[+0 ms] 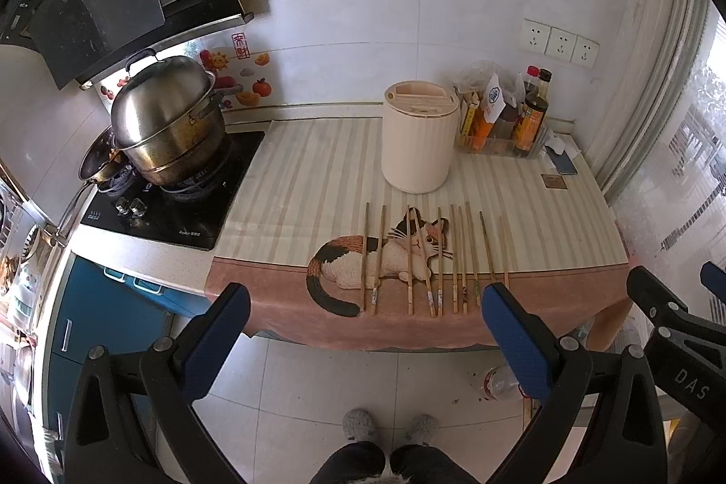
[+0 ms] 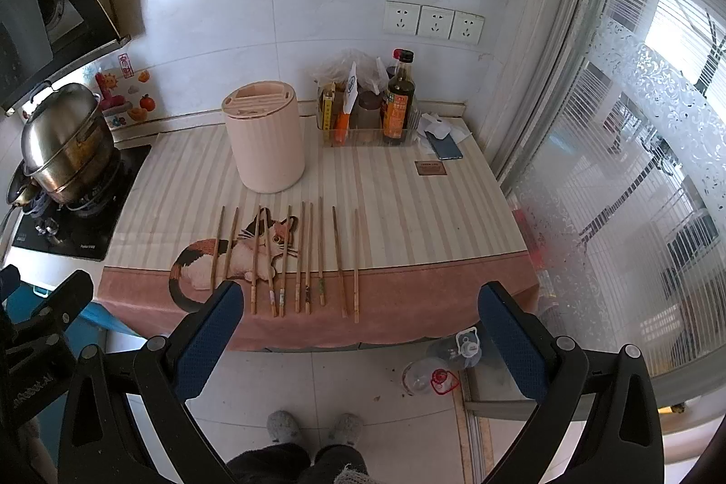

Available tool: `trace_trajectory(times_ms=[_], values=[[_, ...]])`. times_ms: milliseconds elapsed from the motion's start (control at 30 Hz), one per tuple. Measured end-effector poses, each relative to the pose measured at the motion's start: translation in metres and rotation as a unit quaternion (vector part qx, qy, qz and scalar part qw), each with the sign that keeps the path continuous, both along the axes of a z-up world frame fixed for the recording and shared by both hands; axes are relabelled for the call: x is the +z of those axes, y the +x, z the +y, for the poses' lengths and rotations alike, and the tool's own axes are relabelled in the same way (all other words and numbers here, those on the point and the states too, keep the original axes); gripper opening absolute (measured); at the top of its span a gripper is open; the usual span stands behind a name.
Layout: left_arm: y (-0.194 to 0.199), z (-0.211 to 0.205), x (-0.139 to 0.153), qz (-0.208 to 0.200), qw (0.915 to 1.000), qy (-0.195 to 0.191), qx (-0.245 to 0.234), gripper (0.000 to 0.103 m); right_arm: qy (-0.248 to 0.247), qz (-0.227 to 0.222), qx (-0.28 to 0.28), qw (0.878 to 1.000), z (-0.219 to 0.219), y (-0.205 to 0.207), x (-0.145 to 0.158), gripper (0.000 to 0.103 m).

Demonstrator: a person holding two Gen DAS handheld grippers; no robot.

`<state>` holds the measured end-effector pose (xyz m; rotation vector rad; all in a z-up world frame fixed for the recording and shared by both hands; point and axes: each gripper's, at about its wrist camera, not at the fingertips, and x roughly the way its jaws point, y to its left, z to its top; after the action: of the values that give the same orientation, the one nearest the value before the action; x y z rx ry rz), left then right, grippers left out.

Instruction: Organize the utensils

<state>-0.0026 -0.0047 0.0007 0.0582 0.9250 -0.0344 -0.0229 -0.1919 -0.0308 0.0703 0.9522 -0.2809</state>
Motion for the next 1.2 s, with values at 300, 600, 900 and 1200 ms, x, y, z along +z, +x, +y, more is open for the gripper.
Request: trace_trajectory(times_ms=[300,600,900,1200], values=[[0.01,-0.001,-0.005,0.004,1.0,-0.004,0.002,0.103,-0.004,0.002,0.001,1.0,-0.001,0.002,0.0,0.103],[0.011,-0.003,-0.006,0.004,1.0,-0.004,0.002,0.103,-0.003,0.002,0.001,1.0,-0.008,0.006,-0.003,0.103],[0.012,-0.005,-0.007,0.005,1.0,-0.004,0.002,0.103,-0.002,0.002,0.002,1.0,-0.011,0.008,-0.006,0.103],[0.014,-0.008,-0.006,0.005,1.0,-0.003,0.002,0.103,0.001,0.003,0.001,1.0,-0.014,0.011,-0.009,0.103]])
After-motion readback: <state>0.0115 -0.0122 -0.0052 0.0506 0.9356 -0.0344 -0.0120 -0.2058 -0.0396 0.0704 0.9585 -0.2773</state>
